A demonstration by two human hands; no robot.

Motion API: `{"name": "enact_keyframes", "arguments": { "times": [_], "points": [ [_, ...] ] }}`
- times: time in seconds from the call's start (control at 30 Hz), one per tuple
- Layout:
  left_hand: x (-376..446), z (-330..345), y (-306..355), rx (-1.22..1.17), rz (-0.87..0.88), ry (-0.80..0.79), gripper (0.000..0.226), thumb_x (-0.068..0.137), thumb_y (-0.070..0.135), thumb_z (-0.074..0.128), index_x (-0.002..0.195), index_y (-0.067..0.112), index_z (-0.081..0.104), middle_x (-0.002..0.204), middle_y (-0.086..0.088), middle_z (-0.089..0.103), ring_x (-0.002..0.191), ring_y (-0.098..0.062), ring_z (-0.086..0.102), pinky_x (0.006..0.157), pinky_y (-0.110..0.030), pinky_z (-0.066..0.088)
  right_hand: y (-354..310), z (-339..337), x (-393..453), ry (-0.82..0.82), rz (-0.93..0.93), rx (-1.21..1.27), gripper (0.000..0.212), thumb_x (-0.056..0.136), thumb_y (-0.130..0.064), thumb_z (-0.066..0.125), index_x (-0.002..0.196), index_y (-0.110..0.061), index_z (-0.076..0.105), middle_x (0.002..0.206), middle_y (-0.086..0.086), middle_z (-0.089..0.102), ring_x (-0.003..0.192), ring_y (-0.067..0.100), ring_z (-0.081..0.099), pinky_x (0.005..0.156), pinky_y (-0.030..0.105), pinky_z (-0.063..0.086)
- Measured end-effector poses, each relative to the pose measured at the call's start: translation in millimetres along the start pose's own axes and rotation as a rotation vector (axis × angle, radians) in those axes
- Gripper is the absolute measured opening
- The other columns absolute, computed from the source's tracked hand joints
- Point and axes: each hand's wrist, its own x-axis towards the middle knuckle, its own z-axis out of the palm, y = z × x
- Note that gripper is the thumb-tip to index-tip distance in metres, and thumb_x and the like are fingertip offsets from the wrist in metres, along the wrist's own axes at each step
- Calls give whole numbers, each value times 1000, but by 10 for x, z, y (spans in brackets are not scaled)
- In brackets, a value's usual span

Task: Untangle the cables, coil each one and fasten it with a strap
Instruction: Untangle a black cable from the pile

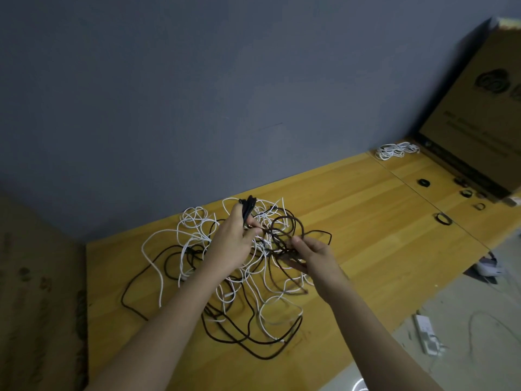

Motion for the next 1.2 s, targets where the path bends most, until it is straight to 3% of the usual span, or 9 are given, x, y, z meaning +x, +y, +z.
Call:
{"name": "enact_keyframes", "arguments": {
  "times": [0.2,0.37,0.57,0.7,0.83,0.93,1.03,1.1,1.2],
  "points": [
    [80,-174,-23,-49,-68,160,16,92,18,62,102,17,49,87,20,58,80,9,51,70,-20,35,135,-230,154,330,34,97,18,97,-12,53,87,-1,64,77,12,65,58,13,66,54,20,54],
    [235,-387,-72,-112,-142,330,20,91,16,63,95,15,44,86,10,60,82,-13,58,75,-31,40,344,-575,248,574,75,-55,20,98,-12,52,93,3,64,82,18,62,59,20,61,78,46,55],
    [279,-416,-50,-216,-222,419,19,93,13,59,96,13,40,87,7,57,84,-13,56,78,-31,39,388,-594,339,699,66,-41,24,100,-15,49,104,5,61,94,16,61,72,29,63,75,45,57],
    [278,-398,-30,-182,-223,300,17,94,18,57,102,13,42,89,8,56,80,-9,55,79,-32,39,329,-525,360,622,70,-10,24,101,-17,45,116,-1,54,112,18,59,78,26,64,74,36,55],
    [225,-329,70,-139,-122,129,16,93,20,61,98,16,46,86,14,55,78,0,52,77,-27,35,134,-304,226,643,-297,-537,52,89,-14,53,139,-9,41,144,18,35,133,33,35,107,37,28],
    [192,-232,171,-135,-40,50,15,91,19,63,97,15,51,80,16,56,64,7,48,66,-20,34,-23,-7,97,172,-648,-826,68,82,-38,47,146,-22,32,152,3,26,143,19,15,115,38,12],
    [163,-177,258,-202,13,6,21,88,17,66,102,11,52,77,17,61,57,7,46,63,-14,37,-5,168,94,-202,-497,-909,41,99,-41,38,137,-27,41,120,0,57,116,14,48,104,43,37],
    [168,-202,253,-293,-21,27,22,89,21,66,106,13,56,89,16,67,70,7,54,76,-15,41,37,179,76,-192,-396,-863,31,103,-37,33,127,-24,45,95,-4,64,85,14,60,76,40,48],
    [208,-350,217,-700,-158,108,17,98,25,50,98,13,61,90,6,68,60,-3,47,75,-25,43,146,58,36,-72,-403,-1162,32,104,-35,27,126,-18,43,99,7,66,85,28,62,64,37,43]
  ]
}}
